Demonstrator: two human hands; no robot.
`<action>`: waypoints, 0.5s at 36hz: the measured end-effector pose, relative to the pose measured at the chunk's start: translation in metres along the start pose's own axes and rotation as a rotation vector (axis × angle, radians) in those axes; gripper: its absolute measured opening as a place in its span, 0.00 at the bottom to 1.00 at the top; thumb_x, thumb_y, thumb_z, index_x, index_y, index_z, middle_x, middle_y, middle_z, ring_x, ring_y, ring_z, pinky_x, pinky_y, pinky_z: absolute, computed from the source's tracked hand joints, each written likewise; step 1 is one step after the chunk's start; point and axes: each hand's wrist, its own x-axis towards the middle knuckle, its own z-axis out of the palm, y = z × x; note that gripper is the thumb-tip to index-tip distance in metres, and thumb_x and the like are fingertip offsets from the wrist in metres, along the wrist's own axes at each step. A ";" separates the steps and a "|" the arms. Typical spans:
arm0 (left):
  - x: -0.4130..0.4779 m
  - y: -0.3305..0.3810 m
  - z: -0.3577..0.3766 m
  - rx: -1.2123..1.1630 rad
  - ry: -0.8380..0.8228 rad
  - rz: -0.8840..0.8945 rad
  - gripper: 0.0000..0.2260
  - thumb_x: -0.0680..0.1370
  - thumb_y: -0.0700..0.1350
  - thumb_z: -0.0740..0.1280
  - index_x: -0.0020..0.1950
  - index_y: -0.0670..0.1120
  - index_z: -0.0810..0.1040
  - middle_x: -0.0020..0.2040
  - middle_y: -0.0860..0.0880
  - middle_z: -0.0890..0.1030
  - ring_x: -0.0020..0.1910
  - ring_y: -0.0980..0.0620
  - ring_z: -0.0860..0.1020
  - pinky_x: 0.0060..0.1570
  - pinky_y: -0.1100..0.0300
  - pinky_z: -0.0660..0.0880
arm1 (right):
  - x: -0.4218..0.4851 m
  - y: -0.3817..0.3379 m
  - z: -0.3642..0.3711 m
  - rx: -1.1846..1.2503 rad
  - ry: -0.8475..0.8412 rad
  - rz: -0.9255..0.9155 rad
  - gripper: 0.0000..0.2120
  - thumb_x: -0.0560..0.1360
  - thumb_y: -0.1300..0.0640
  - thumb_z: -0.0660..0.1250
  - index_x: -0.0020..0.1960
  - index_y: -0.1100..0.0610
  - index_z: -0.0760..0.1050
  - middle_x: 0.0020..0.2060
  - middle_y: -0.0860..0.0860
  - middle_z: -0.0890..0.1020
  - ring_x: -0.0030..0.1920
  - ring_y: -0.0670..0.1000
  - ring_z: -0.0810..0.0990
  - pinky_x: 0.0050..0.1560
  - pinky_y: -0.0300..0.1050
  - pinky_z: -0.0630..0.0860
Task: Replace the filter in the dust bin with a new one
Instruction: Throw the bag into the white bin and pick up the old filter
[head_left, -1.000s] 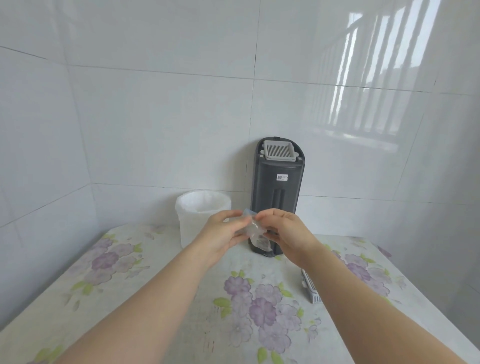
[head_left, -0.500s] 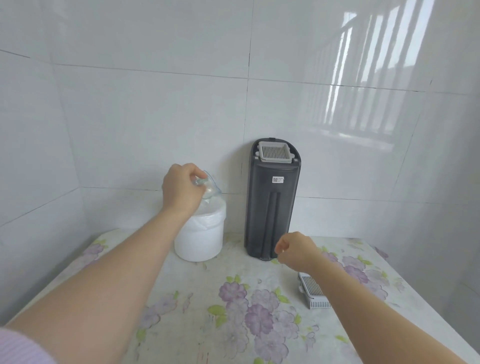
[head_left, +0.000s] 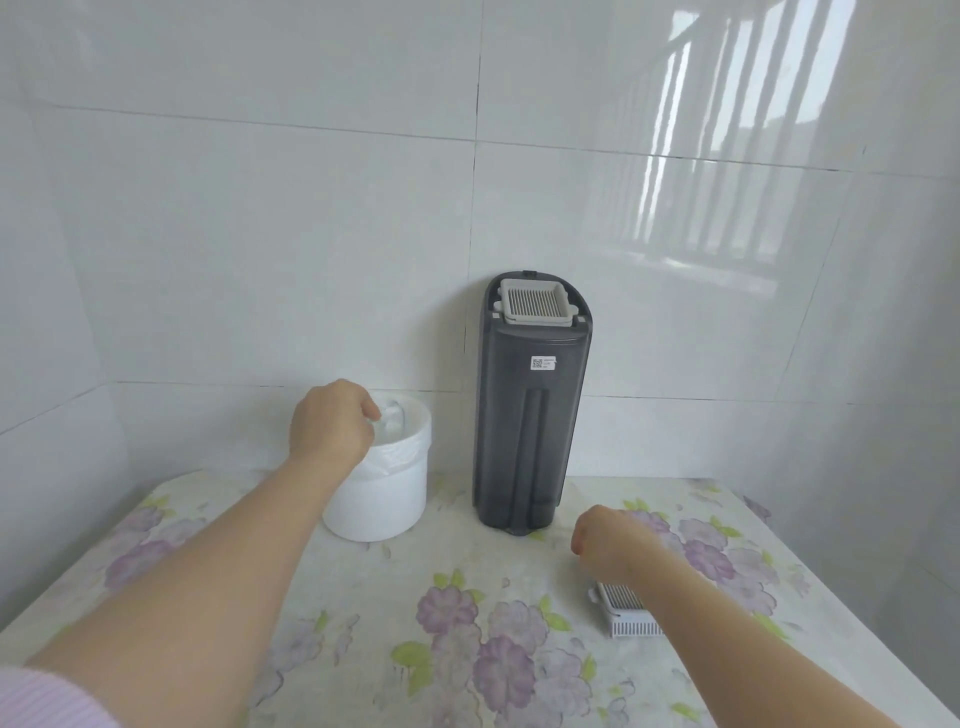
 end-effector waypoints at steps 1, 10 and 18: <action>0.001 0.000 0.001 0.040 -0.060 -0.014 0.12 0.72 0.35 0.62 0.44 0.44 0.85 0.49 0.43 0.85 0.48 0.41 0.80 0.46 0.54 0.77 | 0.003 0.000 0.000 0.008 -0.001 0.001 0.17 0.77 0.62 0.58 0.62 0.52 0.77 0.43 0.49 0.72 0.45 0.52 0.71 0.43 0.40 0.68; 0.001 0.004 0.008 0.301 -0.397 0.030 0.19 0.81 0.51 0.47 0.48 0.44 0.74 0.49 0.44 0.77 0.51 0.44 0.73 0.57 0.53 0.66 | 0.035 0.008 0.011 0.064 0.066 0.031 0.10 0.78 0.60 0.61 0.54 0.57 0.79 0.37 0.50 0.74 0.35 0.50 0.72 0.29 0.38 0.64; 0.000 0.005 0.005 0.336 -0.463 0.114 0.21 0.81 0.52 0.46 0.33 0.49 0.68 0.40 0.48 0.76 0.50 0.45 0.72 0.71 0.47 0.55 | 0.036 0.005 0.011 0.107 0.072 -0.004 0.04 0.76 0.59 0.60 0.45 0.57 0.73 0.38 0.52 0.75 0.40 0.54 0.73 0.27 0.39 0.61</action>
